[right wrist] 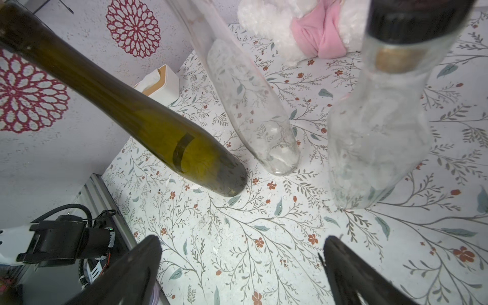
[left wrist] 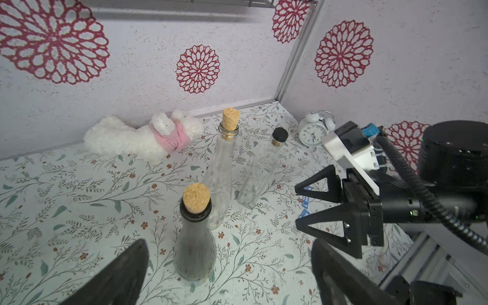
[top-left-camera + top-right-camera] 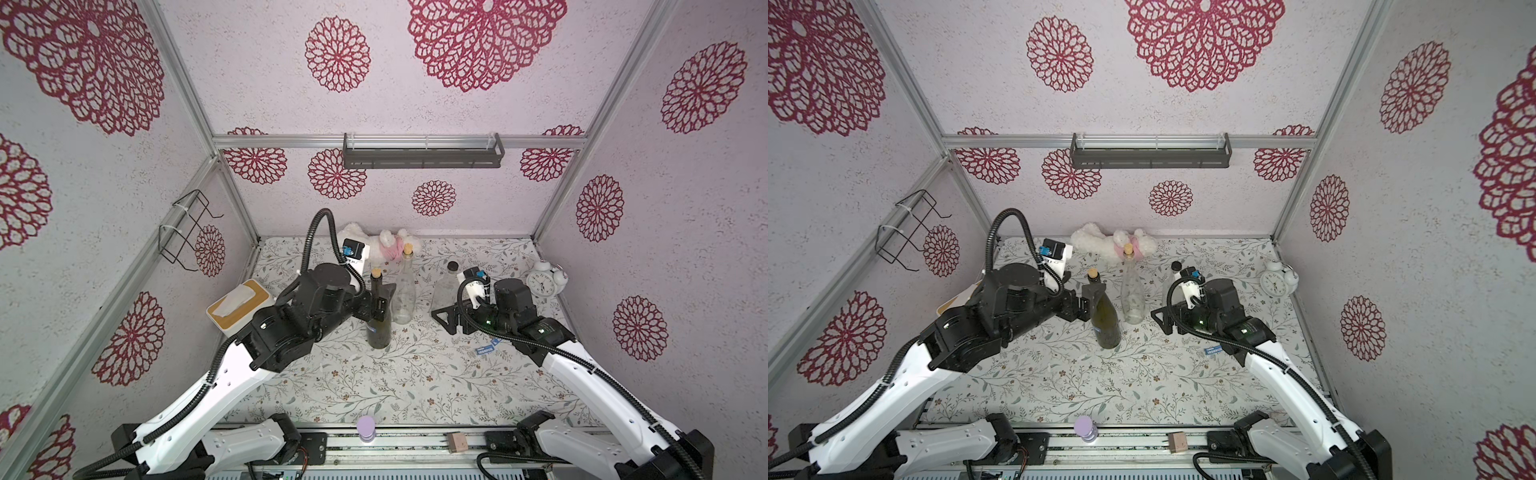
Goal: Remove the label from the bottle
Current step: Adjust the bottle at the center of the board.
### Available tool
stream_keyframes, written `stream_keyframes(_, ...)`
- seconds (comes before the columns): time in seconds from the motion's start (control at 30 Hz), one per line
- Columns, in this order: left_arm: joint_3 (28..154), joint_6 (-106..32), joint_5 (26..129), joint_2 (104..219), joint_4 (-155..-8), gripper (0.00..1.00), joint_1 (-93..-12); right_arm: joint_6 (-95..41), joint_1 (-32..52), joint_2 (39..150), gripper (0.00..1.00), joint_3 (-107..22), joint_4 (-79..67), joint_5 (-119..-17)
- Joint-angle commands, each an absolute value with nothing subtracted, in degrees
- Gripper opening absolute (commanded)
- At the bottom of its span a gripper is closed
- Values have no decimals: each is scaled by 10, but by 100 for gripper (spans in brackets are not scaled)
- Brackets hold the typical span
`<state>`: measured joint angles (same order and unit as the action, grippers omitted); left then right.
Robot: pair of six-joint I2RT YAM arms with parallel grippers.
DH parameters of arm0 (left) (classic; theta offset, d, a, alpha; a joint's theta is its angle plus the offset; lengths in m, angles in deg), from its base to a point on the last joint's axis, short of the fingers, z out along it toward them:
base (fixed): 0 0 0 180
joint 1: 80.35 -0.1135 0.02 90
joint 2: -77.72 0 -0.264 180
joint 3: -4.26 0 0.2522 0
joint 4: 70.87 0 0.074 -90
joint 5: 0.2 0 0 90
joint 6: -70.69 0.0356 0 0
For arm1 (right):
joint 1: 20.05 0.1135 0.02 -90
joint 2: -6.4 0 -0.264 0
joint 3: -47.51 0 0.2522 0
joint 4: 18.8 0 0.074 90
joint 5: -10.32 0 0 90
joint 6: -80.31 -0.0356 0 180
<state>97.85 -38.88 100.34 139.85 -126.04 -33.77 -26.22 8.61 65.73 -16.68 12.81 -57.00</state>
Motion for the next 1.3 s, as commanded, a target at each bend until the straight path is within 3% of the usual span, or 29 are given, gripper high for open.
stream_keyframes(0.0, 954, -329, 882, 1384, -1263, 98, -372, -284, 119, 649, 99, -167, 116, -596)
stream_keyframes(0.4, 934, -264, 730, 1376, -1268, 99, -451, -325, 228, 683, 97, -160, 85, -724)
stream_keyframes(0.57, 921, -250, 691, 1381, -1264, 100, -481, -338, 240, 696, 96, -143, 59, -729)
stream_keyframes(1.03, 910, -233, 675, 1451, -1201, 85, -539, -329, 218, 691, 95, -130, 48, -719)
stream_keyframes(1.27, 930, -215, 655, 1498, -1198, 73, -546, -327, 187, 689, 95, -121, 45, -702)
